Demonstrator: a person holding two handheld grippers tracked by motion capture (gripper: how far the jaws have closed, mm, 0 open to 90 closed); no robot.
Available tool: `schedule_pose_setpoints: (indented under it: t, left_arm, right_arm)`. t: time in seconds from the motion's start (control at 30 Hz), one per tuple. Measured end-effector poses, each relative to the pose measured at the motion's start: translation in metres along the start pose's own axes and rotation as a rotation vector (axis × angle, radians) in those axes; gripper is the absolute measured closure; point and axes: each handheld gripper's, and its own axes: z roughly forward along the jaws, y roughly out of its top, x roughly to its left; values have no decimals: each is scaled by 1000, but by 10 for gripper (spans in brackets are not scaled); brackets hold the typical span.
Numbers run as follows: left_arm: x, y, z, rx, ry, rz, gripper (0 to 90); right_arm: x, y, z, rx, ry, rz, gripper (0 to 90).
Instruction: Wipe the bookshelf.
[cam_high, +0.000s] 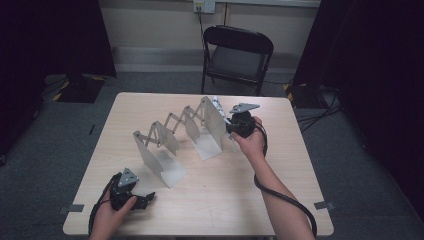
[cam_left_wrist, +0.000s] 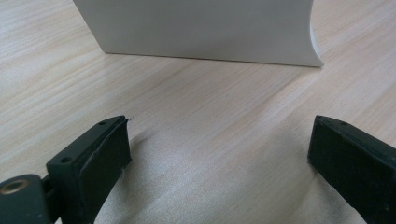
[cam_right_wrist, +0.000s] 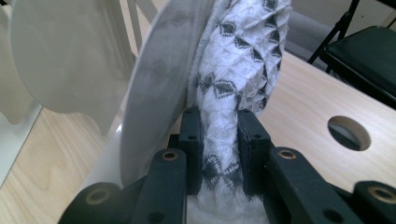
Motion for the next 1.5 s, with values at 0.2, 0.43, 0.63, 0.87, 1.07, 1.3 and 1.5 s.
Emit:
schedule_pose_setpoints:
  t: [0.2,0.43,0.63,0.87,1.07,1.3,1.5]
  left_arm:
    - [0,0,0,0,0,0,53]
    - [0,0,0,-1,0,-2,53]
    - [0,0,0,-1,0,-1,53]
    - [0,0,0,-2,0,-2,53]
    - [0,0,0,-1,0,-2,53]
    - [0,0,0,-1,0,-2,53]
    - [0,0,0,-1,0,-2,53]
  right_arm:
    - [3,-19,9,27,17,16,752]
    - [6,-46,18,68,26,45,751]
    - [10,-64,26,117,23,57,747]
    - [11,-71,23,112,9,71,745]
    - [2,-61,1,87,-13,70,746]
    - [-7,-36,-29,33,-43,53,747]
    - [-5,0,-50,-41,-42,21,747]
